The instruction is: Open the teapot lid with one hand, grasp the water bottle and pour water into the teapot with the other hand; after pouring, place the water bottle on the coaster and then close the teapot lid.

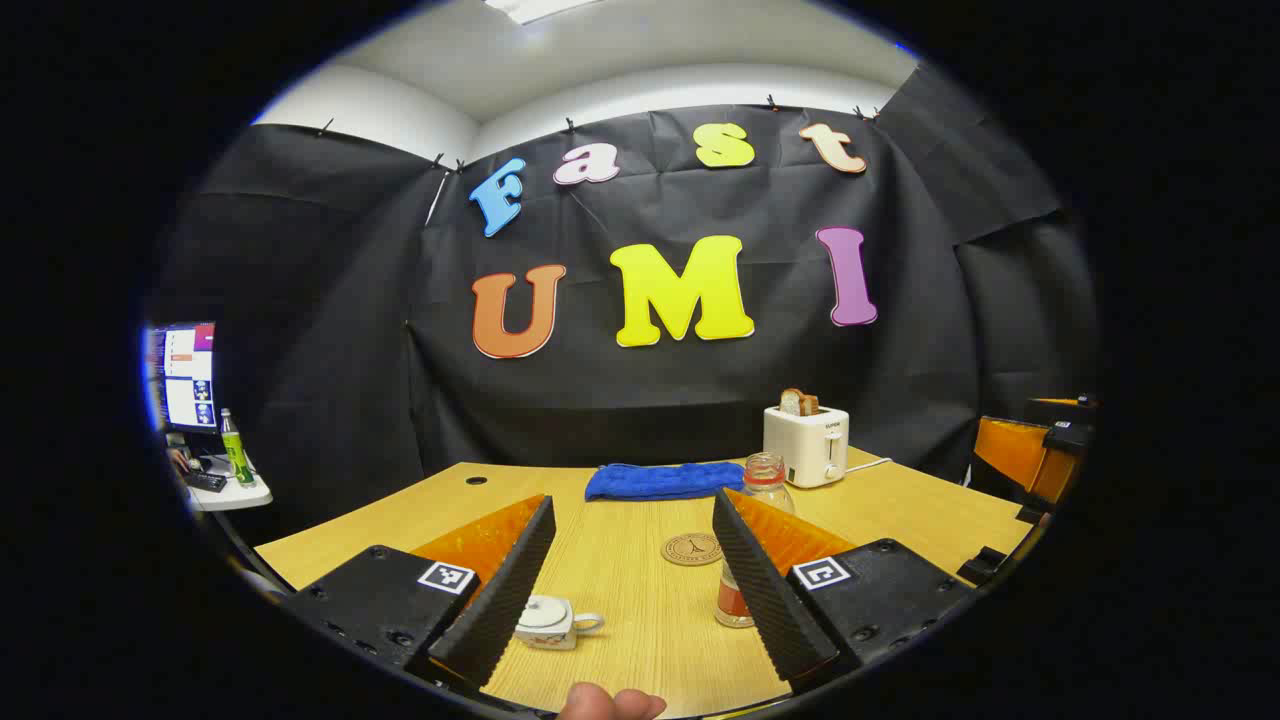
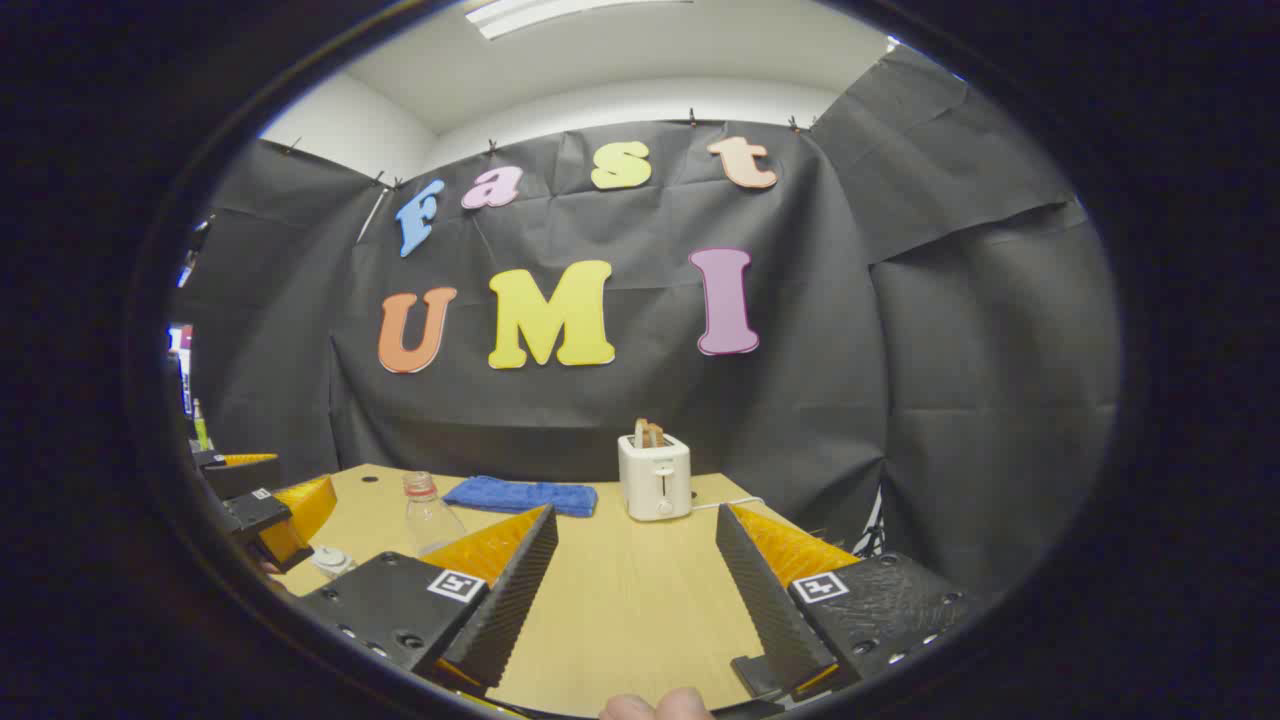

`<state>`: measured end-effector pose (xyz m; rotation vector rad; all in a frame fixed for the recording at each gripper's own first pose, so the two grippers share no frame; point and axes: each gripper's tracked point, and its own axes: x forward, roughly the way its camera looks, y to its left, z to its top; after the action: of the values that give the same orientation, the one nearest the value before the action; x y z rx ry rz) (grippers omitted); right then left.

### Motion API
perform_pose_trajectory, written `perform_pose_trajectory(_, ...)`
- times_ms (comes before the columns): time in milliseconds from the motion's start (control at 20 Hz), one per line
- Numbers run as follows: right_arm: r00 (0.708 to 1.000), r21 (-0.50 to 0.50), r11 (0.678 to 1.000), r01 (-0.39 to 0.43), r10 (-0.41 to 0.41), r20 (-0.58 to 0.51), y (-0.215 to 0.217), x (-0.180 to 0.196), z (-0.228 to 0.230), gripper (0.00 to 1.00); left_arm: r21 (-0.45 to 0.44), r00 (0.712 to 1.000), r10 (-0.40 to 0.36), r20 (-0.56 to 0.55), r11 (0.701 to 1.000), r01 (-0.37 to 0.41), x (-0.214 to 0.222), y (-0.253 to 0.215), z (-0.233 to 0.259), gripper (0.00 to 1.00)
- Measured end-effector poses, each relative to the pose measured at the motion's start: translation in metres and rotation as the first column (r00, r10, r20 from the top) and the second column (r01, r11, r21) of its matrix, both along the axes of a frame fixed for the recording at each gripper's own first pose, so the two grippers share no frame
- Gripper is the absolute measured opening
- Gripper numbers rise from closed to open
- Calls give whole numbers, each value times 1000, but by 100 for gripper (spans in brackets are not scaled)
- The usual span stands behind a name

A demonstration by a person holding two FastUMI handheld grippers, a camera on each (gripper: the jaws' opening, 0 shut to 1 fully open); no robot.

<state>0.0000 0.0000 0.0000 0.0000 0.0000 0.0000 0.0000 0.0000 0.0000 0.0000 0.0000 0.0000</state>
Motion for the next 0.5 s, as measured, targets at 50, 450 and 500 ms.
perform_pose_trajectory(50, 1000, -5, 1000, 5, -5, 2, -3, -1, 1, 95, -7, 1000, 0, -4, 1000, 0, 0, 0, -1, 99)
perform_pose_trajectory(450, 1000, -18, 1000, 2, -1, 24, 3, 0, 3, 96, -5, 1000, 20, 4, 1000, -20, -1, 14, 5, 99)
perform_pose_trajectory(500, 1000, -19, 1000, -2, 3, 30, 6, 1, 5, 96, -11, 1000, 20, 5, 1000, -20, -1, 15, 5, 99)
